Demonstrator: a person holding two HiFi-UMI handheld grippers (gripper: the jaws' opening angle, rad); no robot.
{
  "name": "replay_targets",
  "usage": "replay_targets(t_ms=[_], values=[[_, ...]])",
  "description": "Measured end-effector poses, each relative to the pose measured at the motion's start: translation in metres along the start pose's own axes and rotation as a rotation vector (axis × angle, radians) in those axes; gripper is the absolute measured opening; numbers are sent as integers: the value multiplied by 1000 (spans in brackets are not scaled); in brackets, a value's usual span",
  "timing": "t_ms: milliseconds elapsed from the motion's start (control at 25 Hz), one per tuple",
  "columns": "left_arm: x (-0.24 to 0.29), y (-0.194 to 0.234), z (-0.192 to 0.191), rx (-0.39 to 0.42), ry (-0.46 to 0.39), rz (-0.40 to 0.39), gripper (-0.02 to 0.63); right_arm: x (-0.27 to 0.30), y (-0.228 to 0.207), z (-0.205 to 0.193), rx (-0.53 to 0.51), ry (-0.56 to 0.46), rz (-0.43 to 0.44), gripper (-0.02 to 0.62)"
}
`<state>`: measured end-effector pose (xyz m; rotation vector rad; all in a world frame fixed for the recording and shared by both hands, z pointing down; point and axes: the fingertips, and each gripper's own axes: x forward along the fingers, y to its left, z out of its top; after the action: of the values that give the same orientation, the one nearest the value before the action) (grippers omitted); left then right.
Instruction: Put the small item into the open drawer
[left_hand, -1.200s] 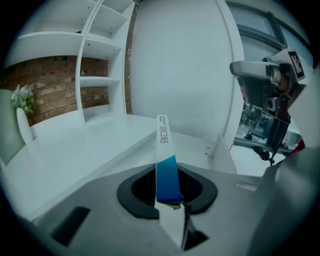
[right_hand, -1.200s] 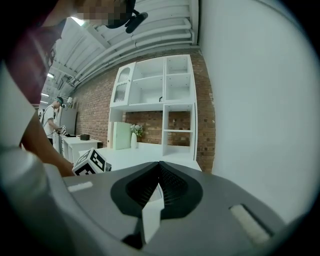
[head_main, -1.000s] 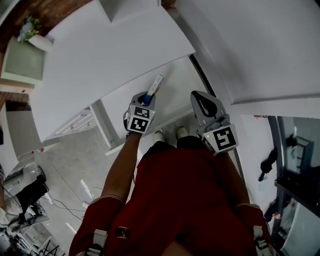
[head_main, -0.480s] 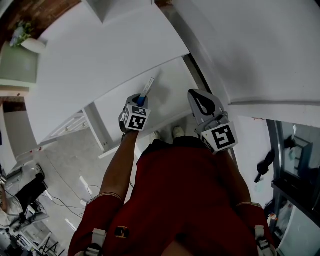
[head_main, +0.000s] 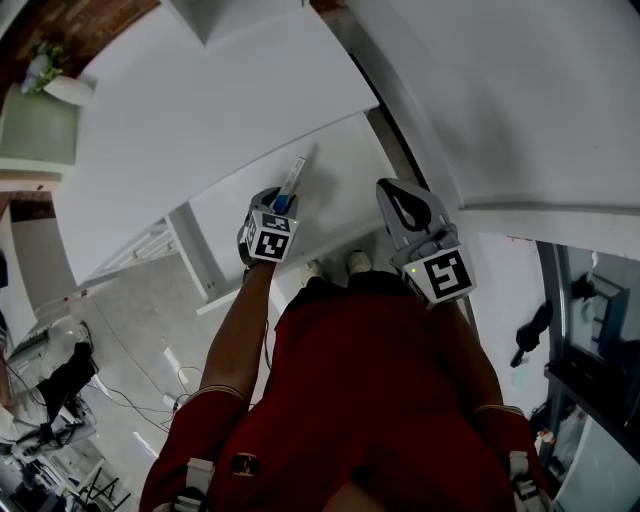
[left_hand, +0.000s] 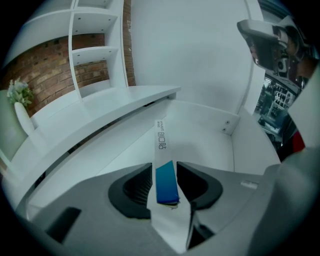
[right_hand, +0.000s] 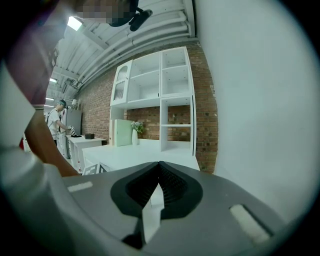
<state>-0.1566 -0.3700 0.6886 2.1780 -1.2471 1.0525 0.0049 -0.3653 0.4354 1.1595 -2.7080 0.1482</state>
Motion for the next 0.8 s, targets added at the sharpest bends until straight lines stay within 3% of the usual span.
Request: replay_targets(t_ms=[240, 440, 800], values=[[-19, -1, 18, -2, -73, 13, 195, -2, 3, 2, 12, -19, 14, 12], [-56, -2, 54, 5, -199, 47, 196, -2, 14, 5, 29, -38, 42, 12], [-166, -21, 134, -19, -549, 51, 72, -2, 39, 22, 25, -101, 123, 12]])
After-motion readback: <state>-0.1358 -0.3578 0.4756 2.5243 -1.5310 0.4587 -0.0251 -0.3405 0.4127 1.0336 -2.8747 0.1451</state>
